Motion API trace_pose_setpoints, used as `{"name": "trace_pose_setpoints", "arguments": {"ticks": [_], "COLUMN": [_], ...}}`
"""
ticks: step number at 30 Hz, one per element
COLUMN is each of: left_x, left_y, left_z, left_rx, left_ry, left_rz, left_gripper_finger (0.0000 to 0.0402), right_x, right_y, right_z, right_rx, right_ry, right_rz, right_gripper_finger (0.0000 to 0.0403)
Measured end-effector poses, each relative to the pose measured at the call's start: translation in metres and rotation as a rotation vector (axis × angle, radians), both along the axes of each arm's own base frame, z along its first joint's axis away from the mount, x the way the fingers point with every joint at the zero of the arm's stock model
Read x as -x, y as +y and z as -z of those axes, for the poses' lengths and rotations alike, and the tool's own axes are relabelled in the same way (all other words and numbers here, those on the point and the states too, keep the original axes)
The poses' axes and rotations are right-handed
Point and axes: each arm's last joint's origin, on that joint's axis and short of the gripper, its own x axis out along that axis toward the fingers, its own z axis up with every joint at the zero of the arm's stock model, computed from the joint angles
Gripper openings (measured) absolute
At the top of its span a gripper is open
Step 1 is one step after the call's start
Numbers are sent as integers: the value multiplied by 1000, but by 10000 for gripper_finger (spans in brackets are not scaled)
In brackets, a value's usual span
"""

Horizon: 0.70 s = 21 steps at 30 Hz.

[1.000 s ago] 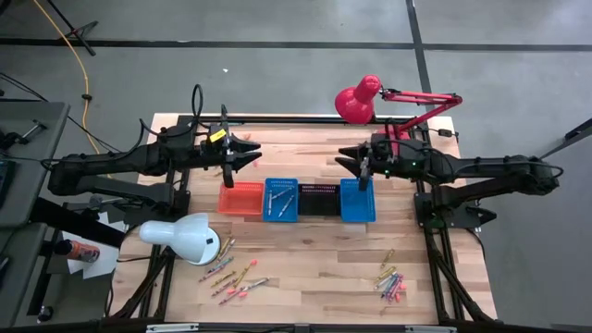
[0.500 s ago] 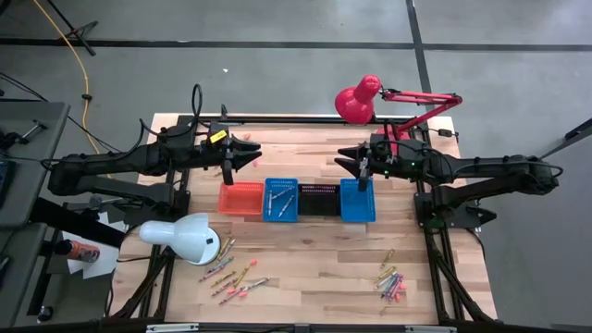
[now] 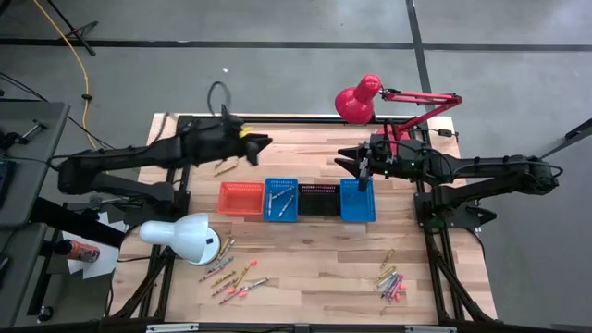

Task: Sort crayons
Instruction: Put the white crayon into the left blue bin

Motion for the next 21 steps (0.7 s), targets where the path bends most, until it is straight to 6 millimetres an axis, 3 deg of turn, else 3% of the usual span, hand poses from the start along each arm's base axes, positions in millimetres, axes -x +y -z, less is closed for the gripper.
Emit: {"name": "trace_pose_setpoints", "arguments": {"ticks": [4, 9, 15, 21], "left_x": [-10, -14, -20, -19], "left_y": [34, 63, 82, 94], "left_z": [41, 90, 128, 152], "left_rx": [150, 283, 368, 438], "left_ry": [299, 532, 645, 697], "left_rz": [-132, -237, -307, -386], "left_gripper_finger": [113, 113, 113, 113], "right_x": [0, 0, 0, 1], "right_y": [0, 0, 0, -1], "right_z": [1, 2, 2, 5], "right_rx": [-15, -15, -19, -49], "right_ry": [9, 19, 24, 33], "right_rz": [2, 2, 21, 47], "right_gripper_finger": [165, 165, 165, 165]}}
